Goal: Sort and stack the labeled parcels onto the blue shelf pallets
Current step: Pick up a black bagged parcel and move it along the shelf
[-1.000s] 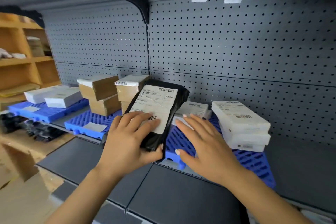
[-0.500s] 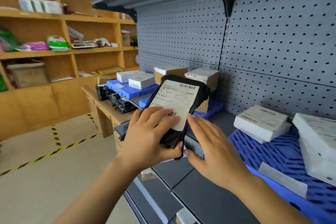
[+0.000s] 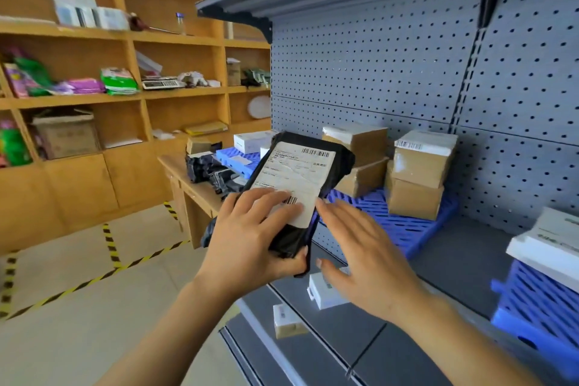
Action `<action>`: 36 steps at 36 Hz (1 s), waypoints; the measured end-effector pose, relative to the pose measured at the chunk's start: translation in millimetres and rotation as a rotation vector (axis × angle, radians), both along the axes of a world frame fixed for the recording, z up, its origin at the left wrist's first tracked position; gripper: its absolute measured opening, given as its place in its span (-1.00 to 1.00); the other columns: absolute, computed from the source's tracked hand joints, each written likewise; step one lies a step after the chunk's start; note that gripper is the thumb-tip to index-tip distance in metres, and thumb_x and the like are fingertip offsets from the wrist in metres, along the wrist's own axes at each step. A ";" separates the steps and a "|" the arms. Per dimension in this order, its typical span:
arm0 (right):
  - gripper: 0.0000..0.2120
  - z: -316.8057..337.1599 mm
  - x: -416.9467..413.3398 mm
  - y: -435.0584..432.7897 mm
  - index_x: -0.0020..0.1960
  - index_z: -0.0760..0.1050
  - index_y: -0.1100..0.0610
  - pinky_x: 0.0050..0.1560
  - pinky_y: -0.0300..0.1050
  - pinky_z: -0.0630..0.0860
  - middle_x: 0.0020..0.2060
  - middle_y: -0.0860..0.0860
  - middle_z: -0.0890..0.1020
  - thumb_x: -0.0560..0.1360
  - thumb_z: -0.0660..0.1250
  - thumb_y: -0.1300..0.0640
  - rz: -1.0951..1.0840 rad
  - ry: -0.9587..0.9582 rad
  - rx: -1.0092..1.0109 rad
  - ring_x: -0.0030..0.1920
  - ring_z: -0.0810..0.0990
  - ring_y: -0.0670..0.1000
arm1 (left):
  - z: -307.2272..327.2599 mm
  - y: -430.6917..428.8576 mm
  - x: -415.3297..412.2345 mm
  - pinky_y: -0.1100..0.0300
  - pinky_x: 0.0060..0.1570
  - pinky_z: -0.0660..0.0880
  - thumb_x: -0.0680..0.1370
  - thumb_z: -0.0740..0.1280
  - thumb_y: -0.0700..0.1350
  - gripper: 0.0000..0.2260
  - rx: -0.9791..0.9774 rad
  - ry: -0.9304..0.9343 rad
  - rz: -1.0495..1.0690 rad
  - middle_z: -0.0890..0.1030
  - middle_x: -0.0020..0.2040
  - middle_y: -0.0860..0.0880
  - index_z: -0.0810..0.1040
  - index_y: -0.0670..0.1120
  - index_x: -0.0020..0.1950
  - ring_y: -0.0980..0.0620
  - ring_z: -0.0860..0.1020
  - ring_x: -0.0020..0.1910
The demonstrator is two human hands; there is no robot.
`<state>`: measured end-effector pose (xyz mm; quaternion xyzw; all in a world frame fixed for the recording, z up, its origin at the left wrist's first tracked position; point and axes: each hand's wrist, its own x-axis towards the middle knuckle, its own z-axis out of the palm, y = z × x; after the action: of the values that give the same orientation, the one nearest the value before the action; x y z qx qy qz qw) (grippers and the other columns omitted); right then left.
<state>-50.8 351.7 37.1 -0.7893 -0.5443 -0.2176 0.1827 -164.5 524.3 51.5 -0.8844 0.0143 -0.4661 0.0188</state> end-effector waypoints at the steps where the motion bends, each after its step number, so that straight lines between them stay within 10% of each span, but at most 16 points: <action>1: -0.30 0.4 0.2 10.4 0.54 -0.02 0.01 0.42 -0.22 -0.11 0.46 -0.03 0.28 0.49 0.13 -0.16 -0.006 0.001 -0.008 0.47 0.08 -0.05 | 0.3 11.1 1.7 -0.08 0.09 0.44 0.36 0.38 0.22 -0.54 0.002 -0.003 -0.008 0.60 0.17 -0.01 0.63 -0.04 0.12 -0.12 0.53 0.19; 20: -0.29 16.6 -6.9 58.9 0.55 -0.11 -0.02 0.45 -0.21 -0.01 0.48 -0.09 0.23 0.50 0.13 -0.14 -0.166 -0.013 0.052 0.49 0.05 -0.09 | 23.0 77.8 33.3 -0.09 0.04 0.45 0.31 0.44 0.18 -0.56 0.018 -0.068 -0.240 0.61 0.14 0.00 0.65 -0.04 0.08 -0.13 0.55 0.15; 36: -0.27 48.1 -39.9 -197.4 0.53 -0.21 -0.15 0.39 -0.41 -0.16 0.43 -0.27 0.09 0.48 0.09 -0.19 -0.575 -0.053 0.106 0.46 -0.04 -0.26 | 49.4 -170.5 87.3 -0.12 0.03 0.44 0.33 0.43 0.20 -0.53 0.002 -0.161 -0.662 0.60 0.16 -0.01 0.64 -0.05 0.13 -0.15 0.54 0.15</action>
<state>-90.7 154.3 85.2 -0.8945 -0.2908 -0.3092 0.1404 -77.2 353.8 100.9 -0.7921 0.2997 -0.5152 -0.1315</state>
